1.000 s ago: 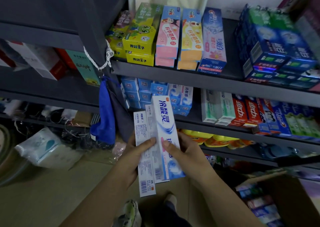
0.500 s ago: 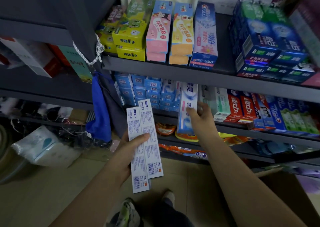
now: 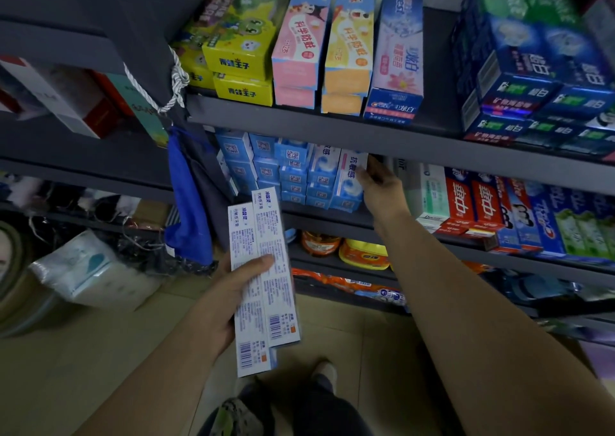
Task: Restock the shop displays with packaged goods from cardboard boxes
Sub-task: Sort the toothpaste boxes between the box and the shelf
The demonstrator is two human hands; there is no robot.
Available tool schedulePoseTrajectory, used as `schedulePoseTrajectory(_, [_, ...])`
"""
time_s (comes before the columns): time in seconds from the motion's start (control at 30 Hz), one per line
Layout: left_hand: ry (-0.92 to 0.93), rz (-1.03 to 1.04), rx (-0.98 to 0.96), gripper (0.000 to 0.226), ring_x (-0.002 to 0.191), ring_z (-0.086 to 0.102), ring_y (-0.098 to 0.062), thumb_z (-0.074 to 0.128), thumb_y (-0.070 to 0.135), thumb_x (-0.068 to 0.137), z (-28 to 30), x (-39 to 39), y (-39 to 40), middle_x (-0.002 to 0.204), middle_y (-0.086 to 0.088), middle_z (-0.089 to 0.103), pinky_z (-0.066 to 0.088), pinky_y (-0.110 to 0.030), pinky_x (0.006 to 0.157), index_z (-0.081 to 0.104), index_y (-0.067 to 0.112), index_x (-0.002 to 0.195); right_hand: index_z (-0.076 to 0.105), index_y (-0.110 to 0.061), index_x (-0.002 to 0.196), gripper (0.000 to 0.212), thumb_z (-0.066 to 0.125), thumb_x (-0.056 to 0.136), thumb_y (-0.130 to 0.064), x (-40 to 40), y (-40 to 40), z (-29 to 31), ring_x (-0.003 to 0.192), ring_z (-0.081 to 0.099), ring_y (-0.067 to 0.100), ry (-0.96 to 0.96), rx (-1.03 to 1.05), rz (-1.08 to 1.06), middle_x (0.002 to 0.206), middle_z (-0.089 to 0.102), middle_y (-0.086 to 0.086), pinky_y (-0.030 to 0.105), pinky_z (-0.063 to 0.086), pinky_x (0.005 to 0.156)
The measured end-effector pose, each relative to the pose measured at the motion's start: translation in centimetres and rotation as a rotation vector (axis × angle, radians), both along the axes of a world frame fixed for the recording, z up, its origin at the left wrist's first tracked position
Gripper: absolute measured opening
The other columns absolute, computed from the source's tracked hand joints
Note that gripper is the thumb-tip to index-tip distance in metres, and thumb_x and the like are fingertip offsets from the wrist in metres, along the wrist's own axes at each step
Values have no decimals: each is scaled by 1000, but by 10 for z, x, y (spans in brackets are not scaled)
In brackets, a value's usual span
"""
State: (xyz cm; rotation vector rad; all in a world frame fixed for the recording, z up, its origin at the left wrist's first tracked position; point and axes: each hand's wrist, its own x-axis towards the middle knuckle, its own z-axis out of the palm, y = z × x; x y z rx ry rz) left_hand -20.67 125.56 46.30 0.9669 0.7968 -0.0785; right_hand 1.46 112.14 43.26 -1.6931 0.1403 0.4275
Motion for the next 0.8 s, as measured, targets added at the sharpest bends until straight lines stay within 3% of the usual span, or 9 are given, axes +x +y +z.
schedulePoseTrajectory(0.1, [23, 2, 7, 52, 98, 68, -32, 72, 19, 66, -3, 0, -2, 104, -11, 73, 48, -54, 93, 62, 22, 117, 49, -20, 138, 42, 53, 97, -29, 7, 5, 2, 116, 52, 12, 14, -4, -13, 127, 59, -2, 24, 38, 92])
schedulePoseTrajectory(0.17, [34, 0, 13, 54, 97, 69, -32, 73, 20, 65, -4, 0, -3, 103, -11, 73, 48, -54, 93, 62, 21, 117, 46, -23, 140, 44, 50, 98, -36, 6, 6, 5, 122, 50, 14, 19, -25, 2, 134, 55, -2, 26, 37, 95])
schedulePoseTrajectory(0.3, [23, -1, 23, 52, 98, 69, -30, 74, 20, 65, -4, 2, -7, 105, -8, 73, 50, -52, 91, 63, 24, 116, 33, -33, 147, 50, 43, 99, -44, -9, -2, 12, 136, 34, 23, -19, -171, 64, 154, 27, 1, 30, 29, 103])
schedulePoseTrajectory(0.33, [10, -5, 29, 47, 96, 70, -28, 73, 20, 68, -4, 3, -8, 104, -7, 73, 52, -50, 88, 64, 26, 114, 37, -31, 145, 48, 44, 99, -42, -20, -8, 16, 130, 39, 23, -67, -238, 48, 151, 28, 3, 27, 29, 98])
schedulePoseTrajectory(0.4, [-16, 1, 28, 38, 92, 71, -24, 70, 16, 76, -5, 4, -10, 100, -3, 74, 55, -44, 80, 63, 28, 111, 50, -23, 133, 38, 49, 97, -37, -52, -17, 21, 114, 51, 19, -165, -278, 42, 131, 47, 4, 26, 36, 90])
schedulePoseTrajectory(0.5, [-27, 16, 25, 34, 89, 72, -22, 67, 10, 82, -4, 7, -15, 99, -3, 75, 57, -39, 72, 62, 26, 111, 54, -27, 119, 36, 51, 92, -50, -114, -27, 28, 100, 58, 8, -59, -254, 333, 105, 60, -12, 29, 48, 84])
schedulePoseTrajectory(0.6, [-51, -6, 12, 46, 95, 70, -32, 70, 11, 76, -5, 9, -19, 107, -12, 72, 58, -45, 76, 60, 18, 121, 56, -39, 114, 29, 60, 86, -49, -153, -32, 31, 92, 65, -1, 17, -155, 586, 103, 65, -21, 24, 55, 81])
schedulePoseTrajectory(0.67, [-61, -14, -3, 49, 96, 69, -34, 72, 13, 74, -7, 8, -21, 109, -14, 71, 58, -48, 77, 61, 19, 121, 59, -36, 115, 28, 66, 87, -36, -160, -35, 29, 93, 65, -3, 22, -116, 581, 105, 68, -18, 21, 55, 80])
schedulePoseTrajectory(0.8, [-87, -68, -78, 58, 105, 65, -37, 74, 17, 72, -9, 5, -24, 117, -17, 67, 55, -52, 84, 57, 15, 127, 60, -27, 120, 30, 63, 90, -30, -165, -36, 29, 97, 69, 9, 224, 18, 525, 109, 71, -5, 32, 56, 86])
